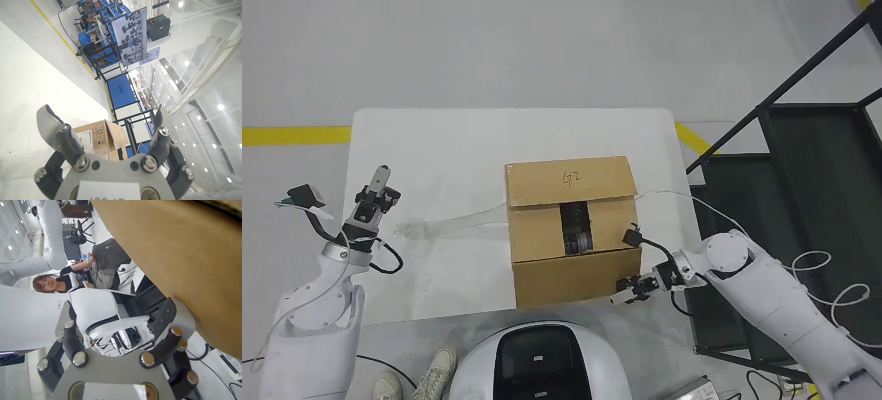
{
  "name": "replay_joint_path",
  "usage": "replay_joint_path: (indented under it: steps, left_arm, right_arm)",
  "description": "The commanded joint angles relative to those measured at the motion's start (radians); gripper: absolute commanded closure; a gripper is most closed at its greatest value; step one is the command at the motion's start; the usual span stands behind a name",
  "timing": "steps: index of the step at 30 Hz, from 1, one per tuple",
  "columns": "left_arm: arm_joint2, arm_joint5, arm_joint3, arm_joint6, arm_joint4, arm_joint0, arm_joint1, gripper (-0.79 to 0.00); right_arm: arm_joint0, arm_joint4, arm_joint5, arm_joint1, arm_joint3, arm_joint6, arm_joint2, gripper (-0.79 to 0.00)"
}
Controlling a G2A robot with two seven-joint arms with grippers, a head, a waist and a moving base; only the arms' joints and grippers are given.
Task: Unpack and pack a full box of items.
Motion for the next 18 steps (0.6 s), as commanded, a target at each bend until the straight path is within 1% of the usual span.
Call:
replay_joint_path:
  steps: [1, 10, 18]
  left_arm:
    - [0.0, 0.0, 0.0, 0.0, 0.0, 0.0, 0.0, -0.785]
    - [0.0, 0.0, 0.0, 0.0, 0.0, 0.0, 0.0, -0.785]
    - [0.0, 0.0, 0.0, 0.0, 0.0, 0.0, 0.0, -0.785]
  right_arm:
    - [0.016, 0.007, -0.017, 0.0, 0.021, -0.017, -0.018, -0.785]
    - [0.083, 0.002, -0.082, -0.003, 0.087, -0.082, -0.099, -0.785]
    - [0.119, 0.02, -0.117, 0.002, 0.104, -0.117, -0.157, -0.785]
